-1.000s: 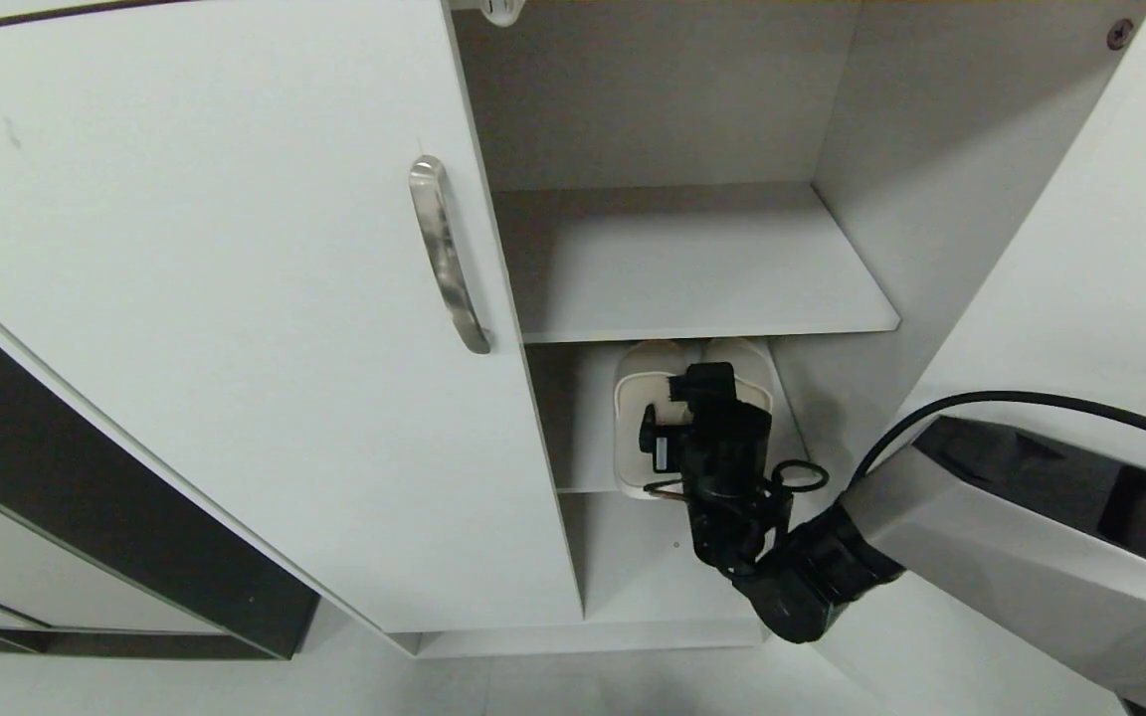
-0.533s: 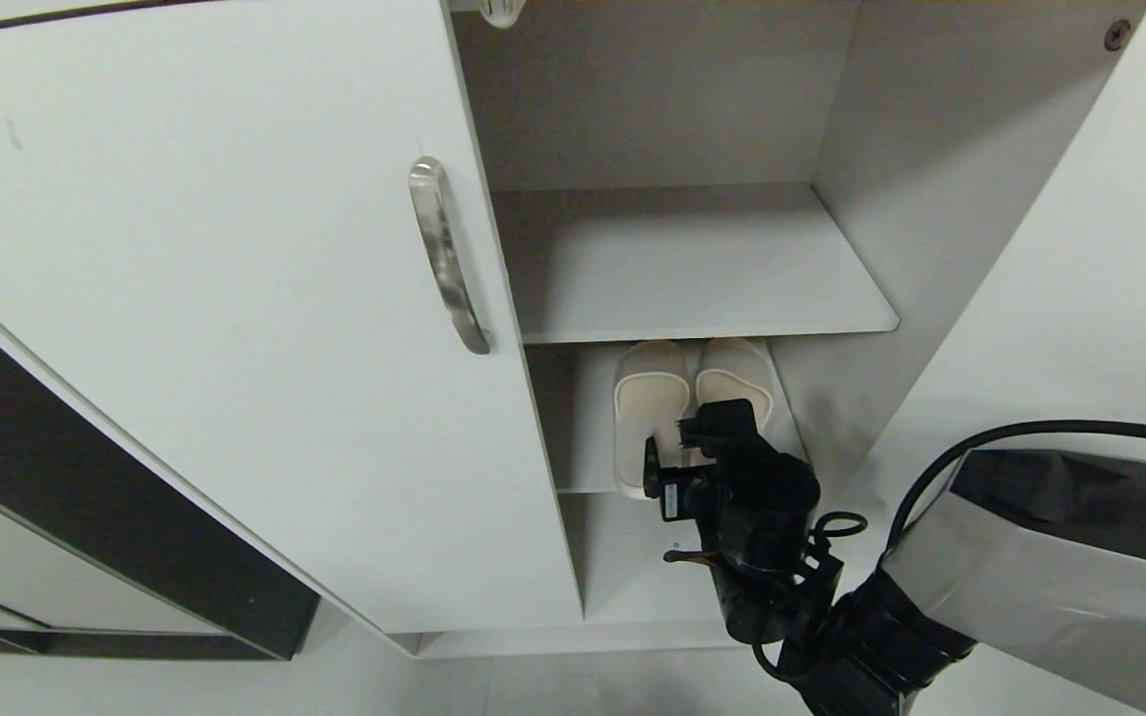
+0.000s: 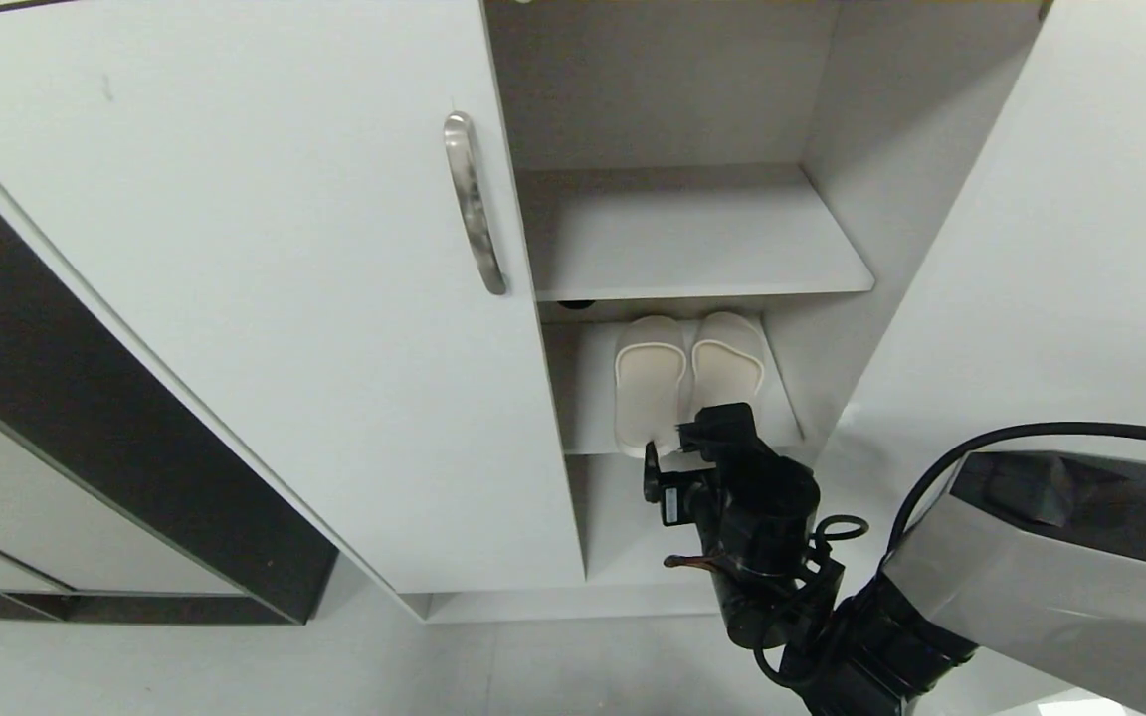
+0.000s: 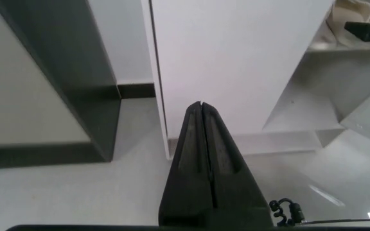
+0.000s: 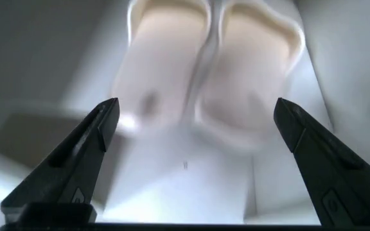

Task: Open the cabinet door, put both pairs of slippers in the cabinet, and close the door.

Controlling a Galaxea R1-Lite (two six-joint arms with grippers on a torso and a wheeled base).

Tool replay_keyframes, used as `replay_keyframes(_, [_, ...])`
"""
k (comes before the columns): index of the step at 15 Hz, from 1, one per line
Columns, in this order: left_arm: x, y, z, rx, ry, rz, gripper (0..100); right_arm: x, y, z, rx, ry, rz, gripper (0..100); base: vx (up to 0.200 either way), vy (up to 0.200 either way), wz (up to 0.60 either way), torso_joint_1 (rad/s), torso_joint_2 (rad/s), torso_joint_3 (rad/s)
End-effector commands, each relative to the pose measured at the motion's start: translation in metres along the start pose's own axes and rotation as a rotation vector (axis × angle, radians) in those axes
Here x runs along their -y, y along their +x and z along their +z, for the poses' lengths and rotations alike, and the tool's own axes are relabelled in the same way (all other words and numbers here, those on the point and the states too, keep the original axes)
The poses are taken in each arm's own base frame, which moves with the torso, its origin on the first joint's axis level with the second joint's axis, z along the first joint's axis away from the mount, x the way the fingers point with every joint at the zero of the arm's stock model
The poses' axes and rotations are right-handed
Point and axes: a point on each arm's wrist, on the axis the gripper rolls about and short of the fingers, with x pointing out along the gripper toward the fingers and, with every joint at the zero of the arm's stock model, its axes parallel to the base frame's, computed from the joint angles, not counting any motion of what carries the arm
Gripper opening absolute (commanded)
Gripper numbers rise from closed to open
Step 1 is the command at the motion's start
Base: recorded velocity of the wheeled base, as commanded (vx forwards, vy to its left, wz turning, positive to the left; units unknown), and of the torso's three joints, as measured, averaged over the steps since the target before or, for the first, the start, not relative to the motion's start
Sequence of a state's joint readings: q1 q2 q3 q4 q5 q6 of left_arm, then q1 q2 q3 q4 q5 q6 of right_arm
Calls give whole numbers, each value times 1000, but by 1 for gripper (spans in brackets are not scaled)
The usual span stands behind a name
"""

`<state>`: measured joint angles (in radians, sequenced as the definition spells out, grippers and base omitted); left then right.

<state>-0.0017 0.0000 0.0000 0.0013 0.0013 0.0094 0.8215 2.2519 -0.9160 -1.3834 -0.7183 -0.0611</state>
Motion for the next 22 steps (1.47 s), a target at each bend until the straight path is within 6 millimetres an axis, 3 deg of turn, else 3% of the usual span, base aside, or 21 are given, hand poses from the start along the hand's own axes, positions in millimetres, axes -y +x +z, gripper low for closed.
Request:
replay_keyframes(1, [0, 0, 0, -2, 0, 0, 0, -1, 0, -2, -3, -3, 1, 100, 0, 0, 0, 0, 0, 0])
replay_keyframes(22, [0, 0, 0, -3, 3, -6, 0, 5, -6, -7, -28, -23, 1, 100, 0, 0, 0, 0, 1, 28])
